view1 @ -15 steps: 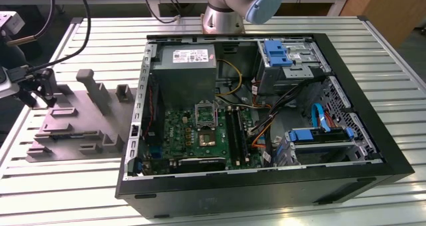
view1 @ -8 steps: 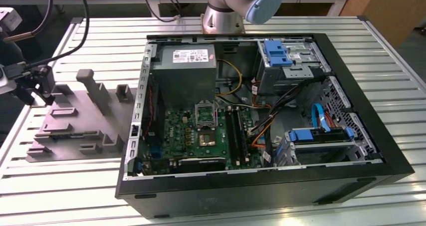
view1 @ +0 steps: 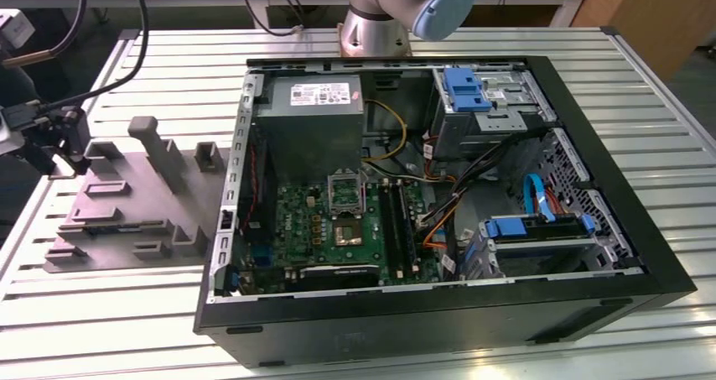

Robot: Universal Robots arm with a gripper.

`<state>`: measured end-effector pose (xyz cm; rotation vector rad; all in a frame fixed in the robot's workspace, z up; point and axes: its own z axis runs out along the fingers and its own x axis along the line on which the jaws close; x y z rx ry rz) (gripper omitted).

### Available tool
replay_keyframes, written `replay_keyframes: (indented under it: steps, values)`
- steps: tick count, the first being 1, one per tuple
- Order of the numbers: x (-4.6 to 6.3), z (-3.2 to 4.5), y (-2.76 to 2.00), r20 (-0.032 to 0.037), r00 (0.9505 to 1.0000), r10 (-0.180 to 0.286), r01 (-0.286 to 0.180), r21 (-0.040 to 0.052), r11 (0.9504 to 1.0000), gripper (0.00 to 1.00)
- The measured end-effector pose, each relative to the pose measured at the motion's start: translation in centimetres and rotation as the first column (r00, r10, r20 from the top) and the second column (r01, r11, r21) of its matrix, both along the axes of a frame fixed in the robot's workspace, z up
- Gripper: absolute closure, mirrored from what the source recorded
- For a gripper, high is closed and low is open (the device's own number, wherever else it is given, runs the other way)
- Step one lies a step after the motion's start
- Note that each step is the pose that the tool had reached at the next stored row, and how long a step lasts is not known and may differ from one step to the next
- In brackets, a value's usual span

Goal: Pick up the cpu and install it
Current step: 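Pick up the cpu and move it towards the insertion slot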

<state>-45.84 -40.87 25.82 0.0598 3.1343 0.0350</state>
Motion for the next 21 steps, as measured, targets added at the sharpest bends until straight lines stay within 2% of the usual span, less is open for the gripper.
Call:
replay_keyframes:
  steps: [12,21]
  values:
    - [0.00,0.04,0.00,0.0000,1.0000,0.000,0.000,0.0000,1.0000,0.53]
    - [0.00,0.51,0.00,-0.0001,1.0000,0.000,0.000,-0.0001,1.0000,0.53]
